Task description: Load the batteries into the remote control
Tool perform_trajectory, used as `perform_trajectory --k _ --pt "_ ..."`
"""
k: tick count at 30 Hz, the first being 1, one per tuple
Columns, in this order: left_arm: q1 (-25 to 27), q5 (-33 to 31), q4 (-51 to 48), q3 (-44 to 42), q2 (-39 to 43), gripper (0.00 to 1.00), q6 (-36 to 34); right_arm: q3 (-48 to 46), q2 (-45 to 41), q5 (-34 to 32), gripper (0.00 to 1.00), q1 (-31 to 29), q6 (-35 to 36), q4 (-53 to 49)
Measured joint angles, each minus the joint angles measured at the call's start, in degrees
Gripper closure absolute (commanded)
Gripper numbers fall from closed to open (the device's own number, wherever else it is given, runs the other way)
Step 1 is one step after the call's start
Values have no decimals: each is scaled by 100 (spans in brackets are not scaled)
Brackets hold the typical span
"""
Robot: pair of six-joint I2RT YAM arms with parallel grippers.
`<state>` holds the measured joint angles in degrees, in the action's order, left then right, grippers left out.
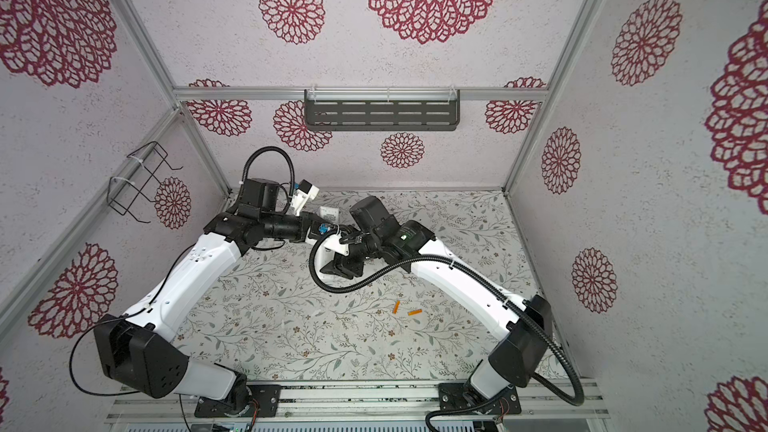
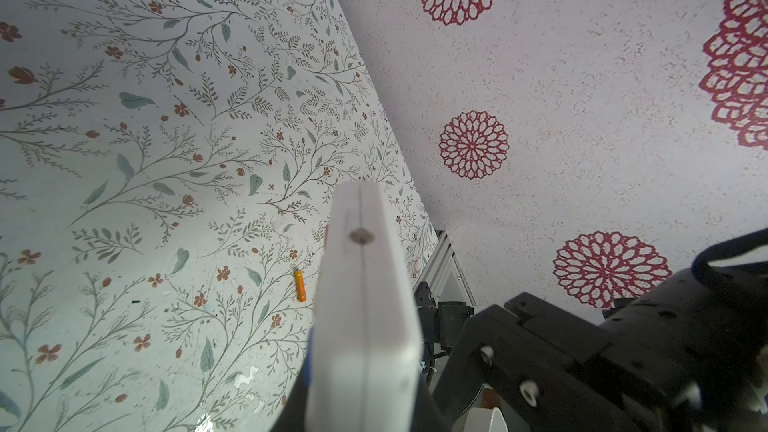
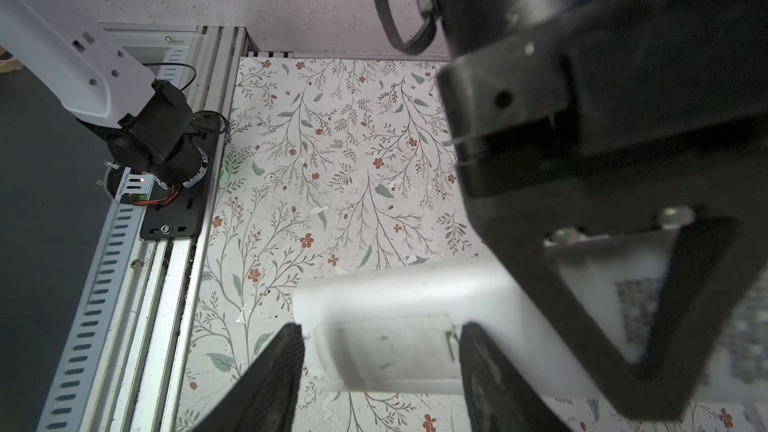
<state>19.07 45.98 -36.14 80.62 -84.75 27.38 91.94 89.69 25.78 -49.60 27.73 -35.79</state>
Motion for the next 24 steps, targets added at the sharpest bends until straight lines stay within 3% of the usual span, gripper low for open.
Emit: perform_trajectory --k 10,24 --pt "57 -192 -317 96 0 100 -254 127 70 -4 52 2 79 -208" --pt "90 -656 -533 315 52 100 -595 247 142 170 57 -81 79 -686"
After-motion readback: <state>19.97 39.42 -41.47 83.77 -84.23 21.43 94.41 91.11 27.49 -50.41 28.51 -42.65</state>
